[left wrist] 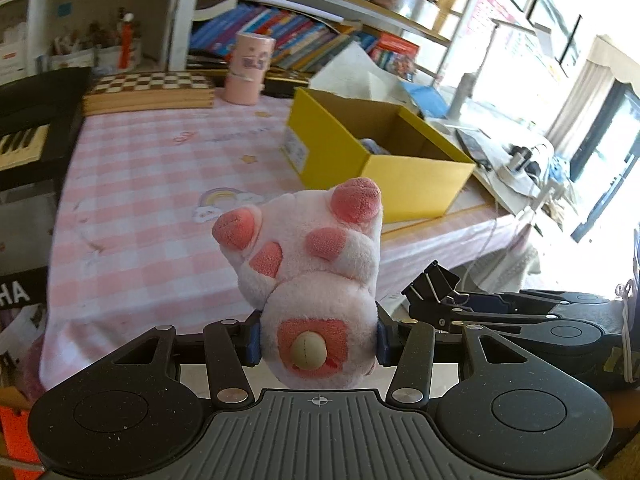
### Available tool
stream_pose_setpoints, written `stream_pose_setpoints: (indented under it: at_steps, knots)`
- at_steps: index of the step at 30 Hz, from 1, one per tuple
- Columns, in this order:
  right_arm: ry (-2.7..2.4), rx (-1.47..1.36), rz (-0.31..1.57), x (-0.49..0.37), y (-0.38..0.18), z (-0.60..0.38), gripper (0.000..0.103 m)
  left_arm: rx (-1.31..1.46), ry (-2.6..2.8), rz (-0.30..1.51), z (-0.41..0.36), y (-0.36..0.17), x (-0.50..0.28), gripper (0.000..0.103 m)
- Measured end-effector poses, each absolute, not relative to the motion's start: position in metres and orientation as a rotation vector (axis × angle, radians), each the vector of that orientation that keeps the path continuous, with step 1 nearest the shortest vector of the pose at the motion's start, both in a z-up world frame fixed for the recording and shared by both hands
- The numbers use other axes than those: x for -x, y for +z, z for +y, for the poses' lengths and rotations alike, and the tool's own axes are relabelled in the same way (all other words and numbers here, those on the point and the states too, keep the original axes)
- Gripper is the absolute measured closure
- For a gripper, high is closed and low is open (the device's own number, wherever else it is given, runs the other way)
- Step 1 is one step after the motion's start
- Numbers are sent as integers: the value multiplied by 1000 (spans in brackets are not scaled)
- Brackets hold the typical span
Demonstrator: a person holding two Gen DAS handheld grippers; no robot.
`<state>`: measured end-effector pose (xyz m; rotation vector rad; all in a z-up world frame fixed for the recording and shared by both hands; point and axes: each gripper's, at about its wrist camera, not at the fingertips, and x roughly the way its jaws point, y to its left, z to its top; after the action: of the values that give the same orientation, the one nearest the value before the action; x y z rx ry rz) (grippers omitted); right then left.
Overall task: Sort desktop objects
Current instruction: 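Lift the pink pig and binder clip and carry both toward the yellow box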
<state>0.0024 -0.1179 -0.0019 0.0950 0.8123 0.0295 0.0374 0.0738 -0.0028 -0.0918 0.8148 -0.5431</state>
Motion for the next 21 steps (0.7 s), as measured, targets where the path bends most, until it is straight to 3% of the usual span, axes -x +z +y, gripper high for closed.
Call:
stream_pose_setpoints:
  at_steps: [21]
  knots:
    - [-94, -142, 799, -16, 3, -184, 64, 32, -653, 806, 7, 4, -69, 54]
